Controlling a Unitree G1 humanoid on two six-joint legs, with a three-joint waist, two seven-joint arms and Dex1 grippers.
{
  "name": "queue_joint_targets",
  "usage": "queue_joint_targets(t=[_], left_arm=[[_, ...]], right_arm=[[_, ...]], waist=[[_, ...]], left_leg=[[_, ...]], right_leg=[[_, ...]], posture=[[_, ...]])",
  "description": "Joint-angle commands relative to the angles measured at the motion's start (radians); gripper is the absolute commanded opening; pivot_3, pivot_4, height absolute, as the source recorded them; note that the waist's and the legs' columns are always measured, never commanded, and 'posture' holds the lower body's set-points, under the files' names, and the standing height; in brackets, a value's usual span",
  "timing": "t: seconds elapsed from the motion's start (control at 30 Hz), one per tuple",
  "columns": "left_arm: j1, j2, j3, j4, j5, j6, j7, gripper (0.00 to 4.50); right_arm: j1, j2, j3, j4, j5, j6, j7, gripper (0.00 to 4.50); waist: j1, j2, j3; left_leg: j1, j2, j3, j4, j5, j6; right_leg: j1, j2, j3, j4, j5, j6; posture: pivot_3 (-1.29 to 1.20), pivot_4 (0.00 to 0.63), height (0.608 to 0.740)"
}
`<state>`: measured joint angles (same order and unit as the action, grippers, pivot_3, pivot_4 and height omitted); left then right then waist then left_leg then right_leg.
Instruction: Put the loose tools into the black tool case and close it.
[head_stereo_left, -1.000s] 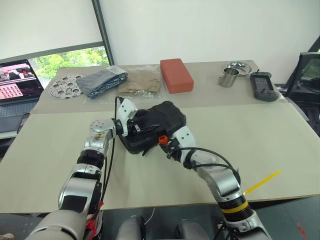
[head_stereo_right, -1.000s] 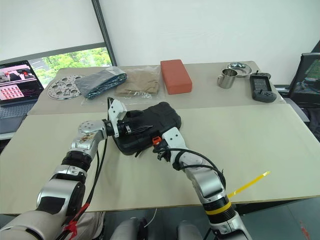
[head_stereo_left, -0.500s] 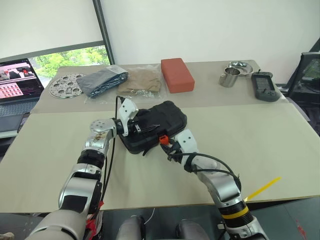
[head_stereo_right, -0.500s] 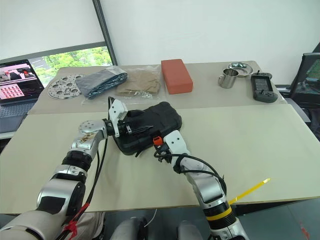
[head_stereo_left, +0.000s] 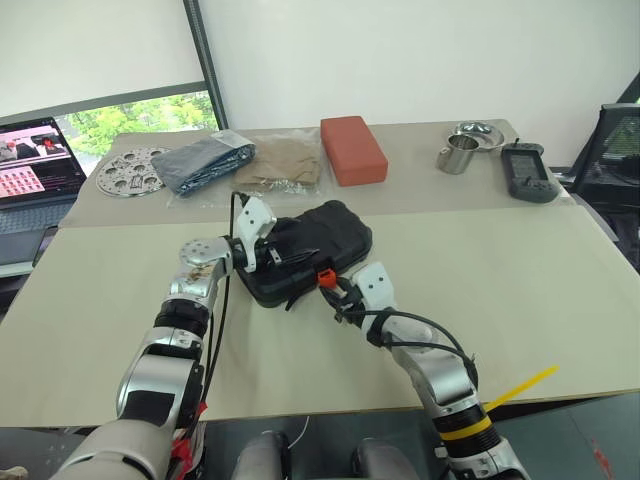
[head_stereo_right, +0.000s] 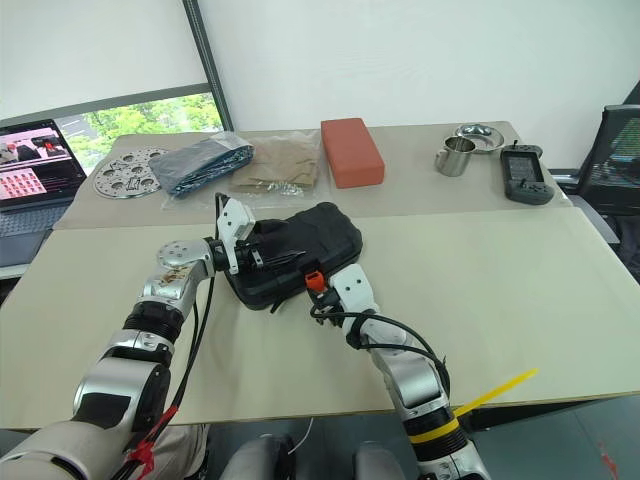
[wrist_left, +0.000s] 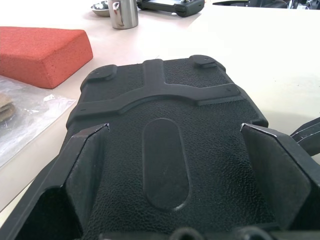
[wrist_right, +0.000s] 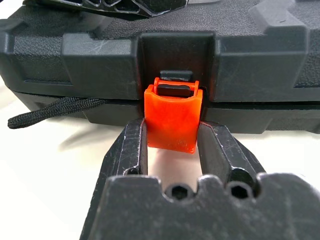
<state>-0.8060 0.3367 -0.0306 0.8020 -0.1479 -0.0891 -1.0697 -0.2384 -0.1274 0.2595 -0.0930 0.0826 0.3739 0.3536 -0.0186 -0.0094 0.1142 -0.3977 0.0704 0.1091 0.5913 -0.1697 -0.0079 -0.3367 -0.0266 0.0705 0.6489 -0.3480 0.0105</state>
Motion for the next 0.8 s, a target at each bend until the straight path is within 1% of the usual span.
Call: queue_joint_targets(t=[0.03, 0.57, 0.73, 0.8], left_arm=[[0.040, -0.005, -0.033, 0.048, 0.036, 0.014, -0.003, 4.50], [0.042, -0.005, -0.038, 0.050, 0.040, 0.016, -0.008, 4.50], [0.045, -0.005, -0.039, 0.052, 0.042, 0.014, -0.009, 4.50], [0.045, -0.005, -0.039, 0.053, 0.041, 0.013, -0.009, 4.50]], right_arm=[[-0.029, 0.032, -0.049, -0.028, 0.027, -0.141, -0.001, 1.17], [-0.033, 0.041, -0.064, 0.103, 0.023, -0.349, 0.011, 1.17], [-0.024, 0.022, -0.054, 0.103, 0.011, -0.348, 0.019, 1.17], [-0.017, 0.007, -0.036, 0.087, 0.010, -0.307, 0.043, 1.17]], waist=[[0.000, 0.000, 0.000], [-0.002, 0.000, 0.000], [-0.002, 0.000, 0.000], [-0.002, 0.000, 0.000]], left_leg=[[0.000, 0.000, 0.000, 0.000, 0.000, 0.000], [0.000, 0.000, 0.000, 0.000, 0.000, 0.000], [0.000, 0.000, 0.000, 0.000, 0.000, 0.000], [0.000, 0.000, 0.000, 0.000, 0.000, 0.000]], right_leg=[[0.000, 0.000, 0.000, 0.000, 0.000, 0.000], [0.000, 0.000, 0.000, 0.000, 0.000, 0.000], [0.000, 0.000, 0.000, 0.000, 0.000, 0.000], [0.000, 0.000, 0.000, 0.000, 0.000, 0.000]], posture=[[0.00, 0.150, 0.740], [0.00, 0.150, 0.740], [0.00, 0.150, 0.740], [0.00, 0.150, 0.740]])
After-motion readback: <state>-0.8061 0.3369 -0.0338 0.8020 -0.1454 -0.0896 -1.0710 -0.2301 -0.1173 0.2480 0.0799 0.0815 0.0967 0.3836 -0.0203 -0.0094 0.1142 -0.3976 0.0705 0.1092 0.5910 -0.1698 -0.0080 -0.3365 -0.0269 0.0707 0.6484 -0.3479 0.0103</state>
